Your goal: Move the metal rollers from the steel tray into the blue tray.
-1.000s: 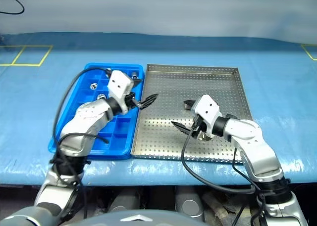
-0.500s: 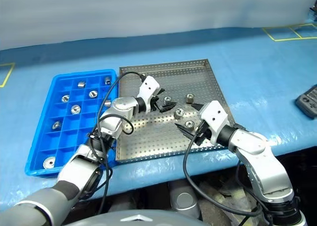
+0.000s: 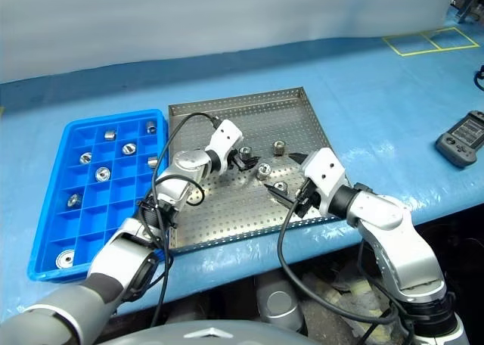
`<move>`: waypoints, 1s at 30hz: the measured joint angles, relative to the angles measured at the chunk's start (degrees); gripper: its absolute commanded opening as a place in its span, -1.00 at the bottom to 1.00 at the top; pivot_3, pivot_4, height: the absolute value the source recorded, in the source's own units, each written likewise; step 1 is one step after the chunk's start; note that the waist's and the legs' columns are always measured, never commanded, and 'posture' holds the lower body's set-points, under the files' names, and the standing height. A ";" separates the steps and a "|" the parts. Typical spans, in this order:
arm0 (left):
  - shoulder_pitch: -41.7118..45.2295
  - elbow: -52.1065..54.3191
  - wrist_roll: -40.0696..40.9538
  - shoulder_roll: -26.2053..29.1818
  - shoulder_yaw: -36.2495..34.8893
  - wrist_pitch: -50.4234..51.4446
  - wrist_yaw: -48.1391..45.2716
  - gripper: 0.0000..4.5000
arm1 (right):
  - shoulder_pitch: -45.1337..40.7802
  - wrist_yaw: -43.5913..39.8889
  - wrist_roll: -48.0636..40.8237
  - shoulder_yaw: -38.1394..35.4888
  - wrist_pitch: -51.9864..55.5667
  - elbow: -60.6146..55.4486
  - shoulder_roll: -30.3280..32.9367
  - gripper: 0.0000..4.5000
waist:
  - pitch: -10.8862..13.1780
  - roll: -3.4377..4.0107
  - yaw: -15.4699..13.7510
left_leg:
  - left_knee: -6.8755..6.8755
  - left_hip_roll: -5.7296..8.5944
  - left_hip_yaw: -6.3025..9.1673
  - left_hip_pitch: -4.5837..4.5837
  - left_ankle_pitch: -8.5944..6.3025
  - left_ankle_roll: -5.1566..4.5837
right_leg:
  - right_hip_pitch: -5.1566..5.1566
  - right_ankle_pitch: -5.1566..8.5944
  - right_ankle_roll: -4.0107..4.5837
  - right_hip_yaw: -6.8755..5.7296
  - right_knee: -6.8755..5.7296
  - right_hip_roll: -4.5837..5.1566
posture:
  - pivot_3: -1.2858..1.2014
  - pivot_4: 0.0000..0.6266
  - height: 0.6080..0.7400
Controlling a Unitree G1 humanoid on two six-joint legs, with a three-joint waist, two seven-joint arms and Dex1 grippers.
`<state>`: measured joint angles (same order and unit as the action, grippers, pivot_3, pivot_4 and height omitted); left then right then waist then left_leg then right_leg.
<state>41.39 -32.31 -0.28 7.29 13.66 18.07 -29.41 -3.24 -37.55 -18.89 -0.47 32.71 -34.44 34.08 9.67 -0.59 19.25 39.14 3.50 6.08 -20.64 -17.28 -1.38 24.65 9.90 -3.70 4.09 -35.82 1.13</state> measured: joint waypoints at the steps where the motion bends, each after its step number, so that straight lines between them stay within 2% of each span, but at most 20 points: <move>1: 0.09 -0.43 -0.22 0.01 -0.18 -0.01 0.39 0.99 | 0.00 0.00 0.00 0.02 0.00 0.03 0.00 1.00 | 0.00 0.00 -0.04 | 0.00 0.00 0.00 0.00 0.00 0.00 | 0.00 0.00 0.00 0.00 0.00 0.00 | -0.27 -0.52 1.00; 10: 0.89 -3.11 -1.45 -0.62 -0.29 -0.01 0.62 0.99 | 0.00 0.00 -0.02 0.06 -0.15 0.08 -0.01 1.00 | 0.00 0.00 -0.41 | 0.00 0.02 0.00 -0.01 -0.02 -0.02 | 0.01 0.01 -0.02 0.01 0.00 0.04 | -0.28 -0.52 1.00; 13: 1.03 -3.72 -1.48 -0.98 -0.30 -0.02 0.54 0.73 | 0.00 0.00 -0.02 0.06 -0.16 0.09 -0.01 1.00 | 0.00 0.00 -0.40 | 0.00 0.03 0.00 -0.01 -0.02 -0.02 | 0.02 0.01 -0.02 0.01 0.00 0.04 | -0.28 -0.52 1.00; 16: 1.18 -3.72 -1.48 -1.27 -0.30 -0.02 0.19 0.32 | 0.00 0.01 -0.02 0.06 -0.17 0.09 -0.02 1.00 | 0.00 0.00 -0.41 | 0.00 0.03 0.00 -0.01 -0.02 -0.03 | 0.02 0.01 -0.02 0.01 0.00 0.04 | -0.28 -0.52 1.00; 19: 1.35 -3.72 -1.49 -1.46 -0.30 -0.02 -0.26 0.32 | 0.00 0.02 -0.01 0.06 -0.17 0.09 -0.02 1.00 | 0.00 0.00 -0.36 | 0.00 0.03 -0.01 -0.01 -0.02 -0.02 | 0.02 0.01 -0.02 0.01 0.00 0.04 | -0.28 -0.52 1.00; 21: 1.37 -3.72 -1.50 -1.42 -0.30 -0.02 -0.36 0.17 | 0.00 0.02 0.00 0.06 -0.18 0.11 -0.03 1.00 | 0.00 0.00 -0.36 | 0.00 0.03 -0.01 -0.01 -0.02 -0.02 | 0.02 0.01 -0.02 0.01 -0.02 0.04 | -0.27 -0.52 1.00; 24: 1.36 -3.72 -1.49 -1.31 -0.40 -0.02 -0.57 -0.18 | -0.04 0.00 0.00 0.12 -0.26 0.23 -0.05 1.00 | 0.00 0.00 -0.39 | 0.01 0.03 -0.01 -0.01 -0.02 -0.02 | 0.01 0.01 -0.02 0.02 -0.02 0.04 | -0.27 -0.52 1.00; 30: 1.36 -3.69 -1.49 -1.09 -0.41 -0.02 -0.60 -0.18 | -0.63 -0.02 0.02 1.09 -0.74 0.78 -0.29 1.00 | 0.00 0.00 -0.38 | 0.00 0.02 -0.01 0.00 -0.02 -0.02 | 0.01 0.00 -0.02 0.02 -0.03 0.04 | -0.26 -0.52 1.00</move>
<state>42.75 -36.00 -1.77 6.20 13.25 18.05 -30.01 -3.87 -37.57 -18.88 0.62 31.97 -33.66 33.79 9.67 -0.59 18.87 39.14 3.52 6.07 -20.63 -17.30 -1.41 24.66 9.90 -3.72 4.11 -35.85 1.17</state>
